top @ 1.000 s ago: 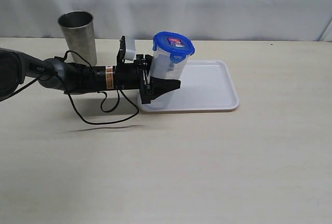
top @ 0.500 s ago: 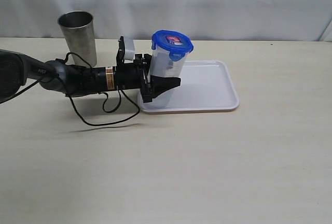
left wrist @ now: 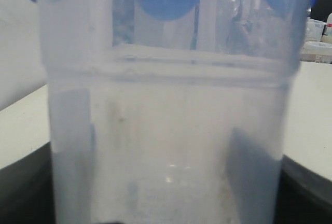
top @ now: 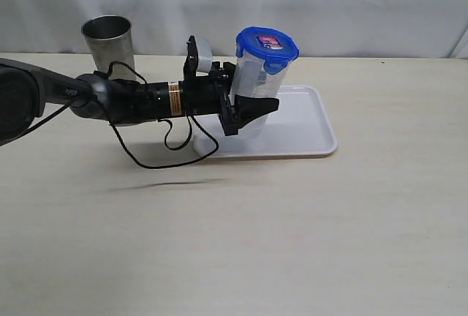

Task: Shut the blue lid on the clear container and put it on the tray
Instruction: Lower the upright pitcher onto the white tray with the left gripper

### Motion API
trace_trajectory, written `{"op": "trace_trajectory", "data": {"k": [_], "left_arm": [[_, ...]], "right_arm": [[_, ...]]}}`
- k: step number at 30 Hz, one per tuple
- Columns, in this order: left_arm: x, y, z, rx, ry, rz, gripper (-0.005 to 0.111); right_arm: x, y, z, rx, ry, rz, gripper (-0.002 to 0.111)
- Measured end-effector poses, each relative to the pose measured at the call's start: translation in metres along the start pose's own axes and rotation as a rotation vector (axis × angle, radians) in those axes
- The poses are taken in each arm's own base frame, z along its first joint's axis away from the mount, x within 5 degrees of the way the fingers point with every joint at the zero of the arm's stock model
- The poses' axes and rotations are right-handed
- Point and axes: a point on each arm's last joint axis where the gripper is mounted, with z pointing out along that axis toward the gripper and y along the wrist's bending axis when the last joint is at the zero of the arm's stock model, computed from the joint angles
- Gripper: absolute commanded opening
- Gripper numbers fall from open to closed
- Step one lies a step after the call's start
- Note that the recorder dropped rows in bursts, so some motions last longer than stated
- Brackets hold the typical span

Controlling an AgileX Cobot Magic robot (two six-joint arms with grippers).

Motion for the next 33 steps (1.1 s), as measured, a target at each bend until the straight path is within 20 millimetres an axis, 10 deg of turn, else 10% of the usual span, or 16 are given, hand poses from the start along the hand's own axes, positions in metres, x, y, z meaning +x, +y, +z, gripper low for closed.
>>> {"op": "trace_trajectory", "data": {"k": [13, 20, 33], "left_arm": [[-0.001, -0.005, 0.008, 0.005, -0.013, 0.009, 0.000], [-0.001, -0.007, 0.009, 0.009, -0.013, 0.011, 0.000], [-0.001, -0.007, 0.009, 0.009, -0.013, 0.011, 0.000]], "right_arm": [[-0.022, 0.001, -0.003, 0.006, -0.244, -0.158, 0.005], [-0.053, 0.004, -0.017, -0.100, -0.622, 0.165, 0.005], [-0.068, 0.011, -0.006, -0.255, -0.667, 0.351, 0.005]]}}
